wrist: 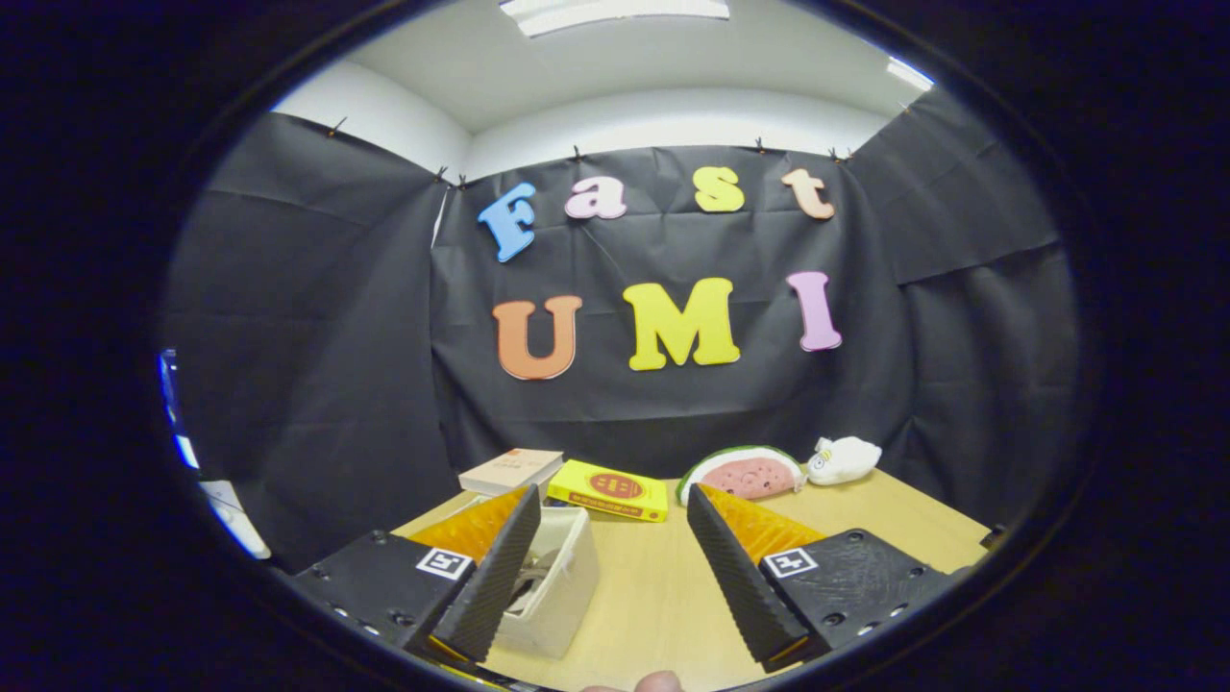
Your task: Open the storage box then place both shoes into the box .Put the left shoe in first, then the right shoe, with the right side of both shoes facing outward in a uniform manner.
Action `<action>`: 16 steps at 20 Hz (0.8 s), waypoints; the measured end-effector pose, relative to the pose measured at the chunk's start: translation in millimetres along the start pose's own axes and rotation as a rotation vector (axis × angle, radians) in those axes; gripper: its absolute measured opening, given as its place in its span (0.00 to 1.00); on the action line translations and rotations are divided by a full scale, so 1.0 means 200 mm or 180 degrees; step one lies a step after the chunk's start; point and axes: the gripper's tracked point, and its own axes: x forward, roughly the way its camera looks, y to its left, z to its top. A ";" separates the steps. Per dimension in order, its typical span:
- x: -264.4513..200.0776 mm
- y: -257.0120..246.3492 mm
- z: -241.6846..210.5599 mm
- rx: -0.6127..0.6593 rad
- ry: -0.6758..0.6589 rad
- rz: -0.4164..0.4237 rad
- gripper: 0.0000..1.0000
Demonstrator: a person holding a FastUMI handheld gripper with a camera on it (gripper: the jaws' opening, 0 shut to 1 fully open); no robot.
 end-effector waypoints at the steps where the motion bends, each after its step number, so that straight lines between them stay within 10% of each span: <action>1: -0.03 -0.05 0.00 -0.0025 -0.0028 -0.0038 0.94; 16: -0.05 -0.11 -0.14 -0.0081 -0.0138 -0.0143 0.94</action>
